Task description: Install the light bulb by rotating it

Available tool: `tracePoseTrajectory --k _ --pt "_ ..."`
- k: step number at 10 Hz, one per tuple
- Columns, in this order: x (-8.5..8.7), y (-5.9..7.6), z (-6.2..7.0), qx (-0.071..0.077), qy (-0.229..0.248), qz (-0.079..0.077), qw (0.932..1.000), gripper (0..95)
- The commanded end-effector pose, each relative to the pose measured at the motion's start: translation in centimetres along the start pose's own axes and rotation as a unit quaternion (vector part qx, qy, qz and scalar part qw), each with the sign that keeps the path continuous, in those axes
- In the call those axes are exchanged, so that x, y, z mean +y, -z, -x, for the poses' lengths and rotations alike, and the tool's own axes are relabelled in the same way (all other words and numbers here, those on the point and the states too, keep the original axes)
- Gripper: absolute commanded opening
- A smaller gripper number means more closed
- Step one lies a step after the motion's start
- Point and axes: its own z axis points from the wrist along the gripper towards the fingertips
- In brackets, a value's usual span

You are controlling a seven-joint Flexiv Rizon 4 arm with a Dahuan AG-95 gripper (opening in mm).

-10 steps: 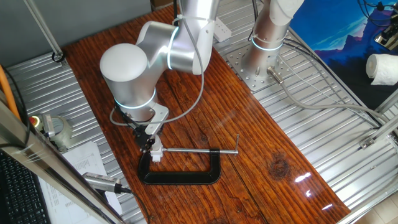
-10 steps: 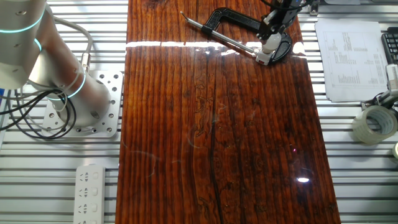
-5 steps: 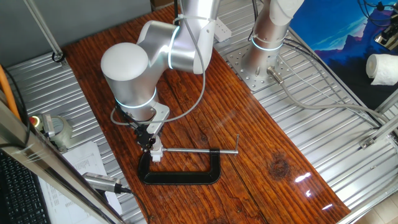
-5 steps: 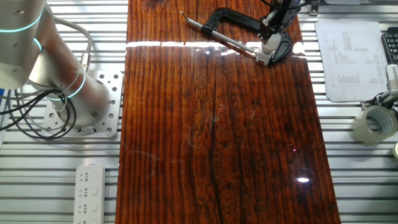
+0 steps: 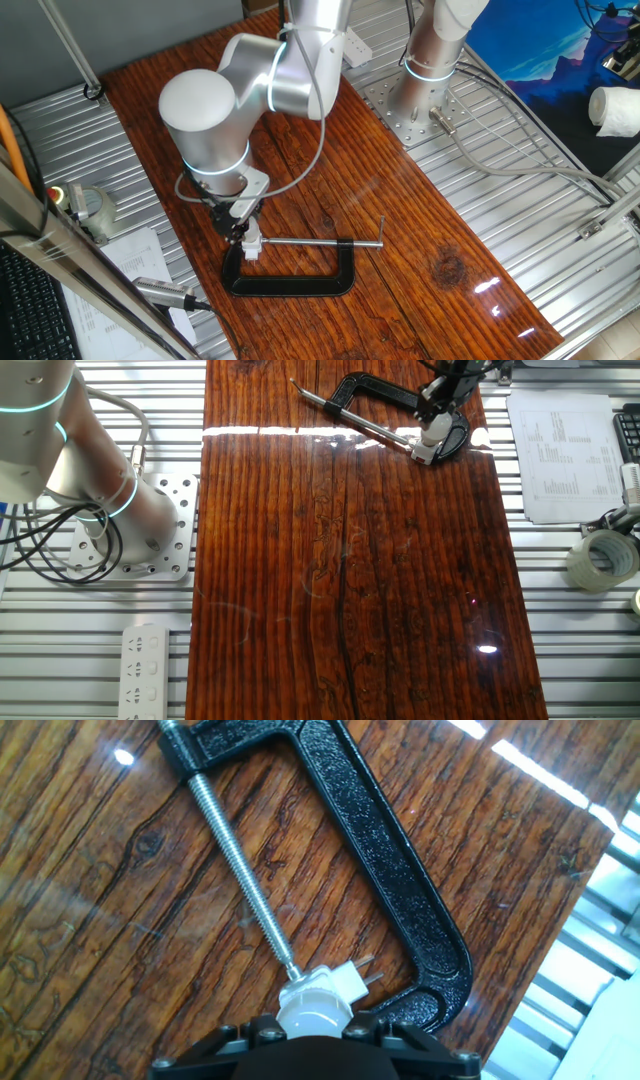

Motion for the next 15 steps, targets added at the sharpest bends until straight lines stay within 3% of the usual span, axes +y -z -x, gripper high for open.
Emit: tracePoseTrajectory --k 1,4,12,13,15 --pt "0.09 -0.03 -0.04 0.001 -0.038 -0.004 0.9993 0.0" --pt "0.09 -0.04 -0.04 0.006 -0.102 -0.020 0.9946 0.0" --pt "0.09 -0.04 -0.06 0.015 -0.246 -0.022 0.9689 0.0" --pt "0.09 -0.06 -0.09 0.017 -0.264 -0.023 0.9642 0.0" --pt "0.08 -0.34 -0.24 0.023 -0.319 -0.026 0.9472 0.0"
